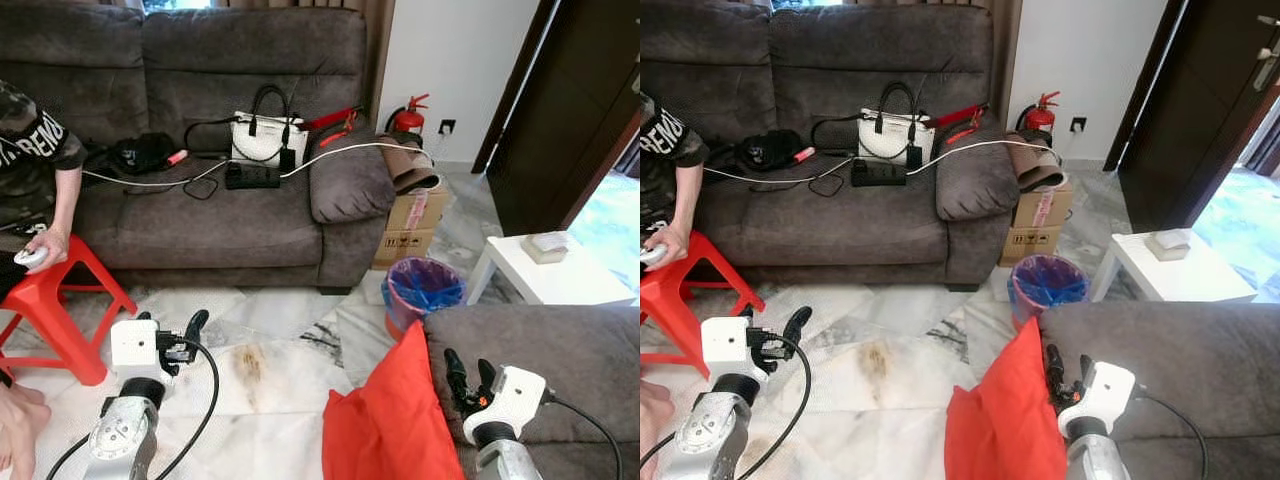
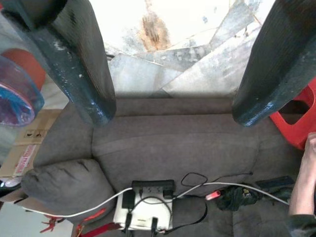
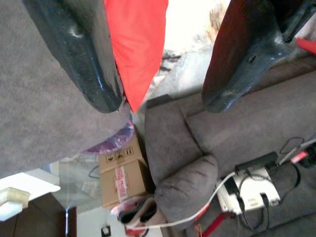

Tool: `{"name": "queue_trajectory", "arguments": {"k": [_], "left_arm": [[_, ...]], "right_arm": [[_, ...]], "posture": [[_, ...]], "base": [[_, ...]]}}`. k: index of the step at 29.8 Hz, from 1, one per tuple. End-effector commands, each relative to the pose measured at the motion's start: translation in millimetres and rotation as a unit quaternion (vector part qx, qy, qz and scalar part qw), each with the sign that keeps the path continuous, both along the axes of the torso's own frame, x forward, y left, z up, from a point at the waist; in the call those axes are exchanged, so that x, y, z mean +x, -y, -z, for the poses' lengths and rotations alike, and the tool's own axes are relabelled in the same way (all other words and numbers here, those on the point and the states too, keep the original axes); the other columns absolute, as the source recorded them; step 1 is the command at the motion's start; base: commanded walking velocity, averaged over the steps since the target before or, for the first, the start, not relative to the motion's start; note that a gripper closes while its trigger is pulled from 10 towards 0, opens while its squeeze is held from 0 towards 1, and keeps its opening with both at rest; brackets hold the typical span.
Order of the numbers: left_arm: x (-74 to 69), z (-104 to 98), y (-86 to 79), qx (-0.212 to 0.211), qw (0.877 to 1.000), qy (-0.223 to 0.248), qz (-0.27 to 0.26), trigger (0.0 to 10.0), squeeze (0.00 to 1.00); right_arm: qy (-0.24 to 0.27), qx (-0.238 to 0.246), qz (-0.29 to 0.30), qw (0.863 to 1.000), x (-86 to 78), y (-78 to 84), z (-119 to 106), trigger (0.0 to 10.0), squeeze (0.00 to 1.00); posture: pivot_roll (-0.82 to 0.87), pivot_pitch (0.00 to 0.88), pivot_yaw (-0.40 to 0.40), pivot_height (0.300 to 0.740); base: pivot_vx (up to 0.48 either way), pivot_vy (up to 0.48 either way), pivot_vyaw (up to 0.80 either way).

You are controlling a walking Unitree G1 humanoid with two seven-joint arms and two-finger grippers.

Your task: Move the pillow to the sofa from floor

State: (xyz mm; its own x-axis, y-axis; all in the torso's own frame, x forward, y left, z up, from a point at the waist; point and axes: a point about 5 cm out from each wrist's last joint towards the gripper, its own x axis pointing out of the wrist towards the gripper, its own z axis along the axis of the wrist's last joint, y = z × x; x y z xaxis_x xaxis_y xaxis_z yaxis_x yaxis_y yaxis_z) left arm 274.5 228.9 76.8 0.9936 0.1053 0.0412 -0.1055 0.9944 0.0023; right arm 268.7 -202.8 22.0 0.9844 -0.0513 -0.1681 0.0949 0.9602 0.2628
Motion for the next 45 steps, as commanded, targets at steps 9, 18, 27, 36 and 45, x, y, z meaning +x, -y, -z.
{"name": "queue_trajectory", "arguments": {"k": [9, 18, 27, 36, 45], "left_arm": [[-1.3, -2.4, -1.3, 0.004, 1.000, -0.002, 0.000, 10.0, 0.00], [-1.1, -2.4, -0.8, 0.003, 1.000, -0.004, 0.000, 10.0, 0.00], [-1.2, -1.9, -0.6, 0.004, 1.000, -0.005, 0.001, 10.0, 0.00], [-1.5, -1.5, 0.1, 0.003, 1.000, -0.005, 0.000, 10.0, 0.00], [-1.1, -1.4, 0.1, 0.003, 1.000, -0.006, 0.000, 10.0, 0.00]], "right_arm": [[0.005, 0.001, 0.003, 1.000, -0.2, -1.0, -1.4, 10.0, 0.00], [-0.005, -0.006, -0.004, 1.000, -0.2, -3.3, 0.9, 10.0, 0.00], [0.001, -0.002, -0.002, 1.000, 0.2, -4.0, 0.2, 10.0, 0.00], [0.001, -0.006, -0.008, 1.000, 0.8, -5.2, -0.3, 10.0, 0.00], [0.010, 0.001, -0.007, 1.000, 1.0, -5.7, -1.8, 10.0, 0.00]], "posture": [[0.11, 0.092, -0.015, 0.690], [0.12, 0.093, -0.015, 0.690], [0.12, 0.093, -0.017, 0.675], [0.12, 0.092, -0.020, 0.675], [0.12, 0.091, -0.019, 0.675]], "base": [[0.000, 0.000, 0.00], [0.000, 0.000, 0.00], [0.000, 0.000, 0.00], [0.000, 0.000, 0.00], [0.000, 0.000, 0.00]]}}
